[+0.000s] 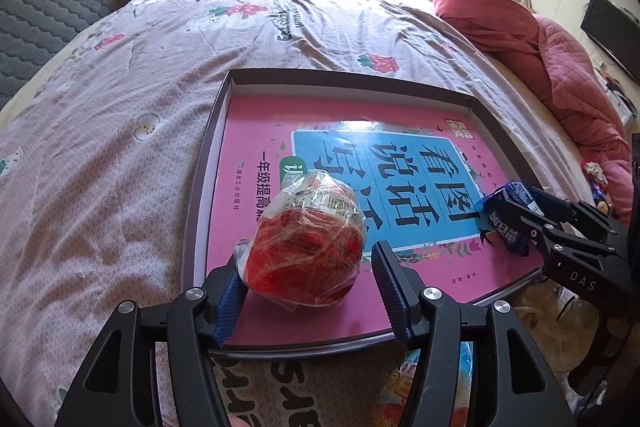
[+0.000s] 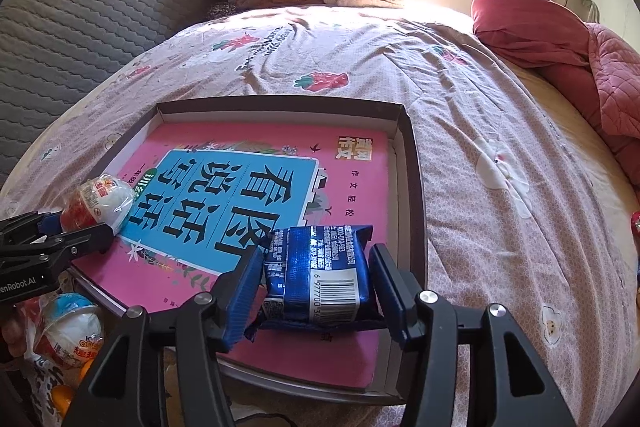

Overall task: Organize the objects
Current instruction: 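Open the left tool to drop the apple in the tray while the right releases the packet, then withdraw both open tools from the tray back toward the remaining fruit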

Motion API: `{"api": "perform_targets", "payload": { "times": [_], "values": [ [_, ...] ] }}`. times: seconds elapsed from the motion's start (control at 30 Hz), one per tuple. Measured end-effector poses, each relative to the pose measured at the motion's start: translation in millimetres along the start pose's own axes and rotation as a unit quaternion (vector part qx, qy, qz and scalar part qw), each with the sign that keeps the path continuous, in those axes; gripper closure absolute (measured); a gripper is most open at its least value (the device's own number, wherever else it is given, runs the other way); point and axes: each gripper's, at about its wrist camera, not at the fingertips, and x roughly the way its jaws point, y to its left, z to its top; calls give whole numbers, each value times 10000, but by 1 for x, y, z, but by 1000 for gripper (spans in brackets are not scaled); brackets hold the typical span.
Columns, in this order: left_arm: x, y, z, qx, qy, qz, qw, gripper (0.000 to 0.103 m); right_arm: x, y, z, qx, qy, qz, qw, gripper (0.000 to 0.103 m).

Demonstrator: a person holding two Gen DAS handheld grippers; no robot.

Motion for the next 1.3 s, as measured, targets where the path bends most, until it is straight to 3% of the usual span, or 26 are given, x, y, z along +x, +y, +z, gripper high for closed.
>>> {"api": "perform_targets", "payload": {
  "times": [0.67,1.3],
  "values": [
    [-27,-7,5,48,-308,-53,9995,32,-21,6,9,20,-227,115,9997,44],
    [-73,-24,5,188,-676,-110,9975,31,-81,25,17,-222,-893,262,9954,44]
  ]
}}
